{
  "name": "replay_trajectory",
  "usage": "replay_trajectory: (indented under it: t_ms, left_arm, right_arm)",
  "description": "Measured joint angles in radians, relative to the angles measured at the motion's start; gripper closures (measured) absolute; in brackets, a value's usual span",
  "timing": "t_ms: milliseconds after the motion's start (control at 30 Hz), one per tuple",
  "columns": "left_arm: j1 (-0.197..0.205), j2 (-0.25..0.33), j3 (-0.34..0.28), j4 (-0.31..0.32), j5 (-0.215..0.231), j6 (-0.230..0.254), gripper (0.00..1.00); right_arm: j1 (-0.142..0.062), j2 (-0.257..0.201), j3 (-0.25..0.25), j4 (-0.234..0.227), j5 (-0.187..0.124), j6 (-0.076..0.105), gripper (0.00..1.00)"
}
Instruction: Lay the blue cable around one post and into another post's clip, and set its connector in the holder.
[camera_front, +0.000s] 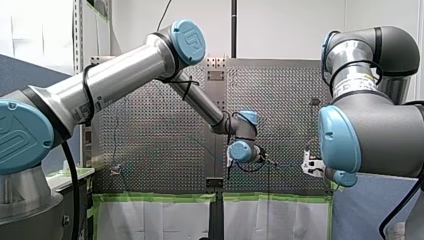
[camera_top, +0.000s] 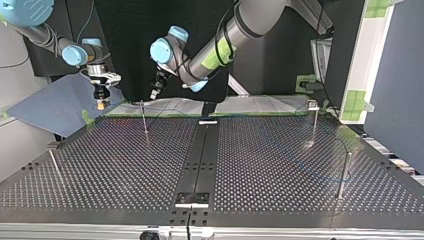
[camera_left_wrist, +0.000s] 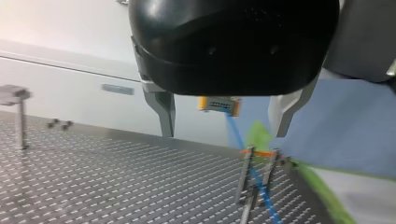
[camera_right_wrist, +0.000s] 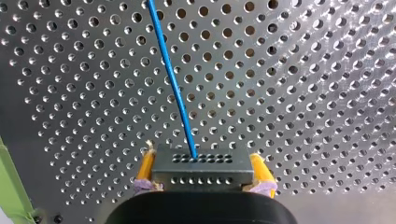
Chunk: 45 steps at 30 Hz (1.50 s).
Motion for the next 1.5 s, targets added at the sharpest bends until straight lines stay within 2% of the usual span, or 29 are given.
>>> replay_trajectory:
  t_ms: [167, 367, 700, 967, 1167, 1500]
  left_arm:
    - [0.018, 0.043, -0.043, 0.027, 0.0, -0.016, 0.0]
    - [0.038, 0.091, -0.091, 0.001, 0.001, -0.022, 0.0]
    - [0.068, 0.18, -0.179, -0.041, 0.004, -0.068, 0.0]
    - [0.076, 0.25, -0.25, -0.023, 0.014, -0.122, 0.0]
    - [0.081, 0.298, -0.298, -0.016, 0.014, -0.128, 0.0]
    - [0.096, 0.381, -0.381, 0.04, -0.001, -0.125, 0.0]
  right_arm:
    - [0.0, 0.0, 0.0, 0.001, 0.0, 0.003, 1.0]
    - [0.001, 0.0, 0.0, 0.004, 0.0, 0.008, 1.0]
    - [0.0, 0.0, 0.001, 0.008, 0.0, 0.017, 1.0]
    - [0.002, 0.0, 0.001, 0.007, 0.0, 0.019, 1.0]
    - [0.005, 0.0, 0.001, 0.007, 0.0, 0.028, 1.0]
    - [0.01, 0.0, 0.001, 0.003, 0.0, 0.031, 1.0]
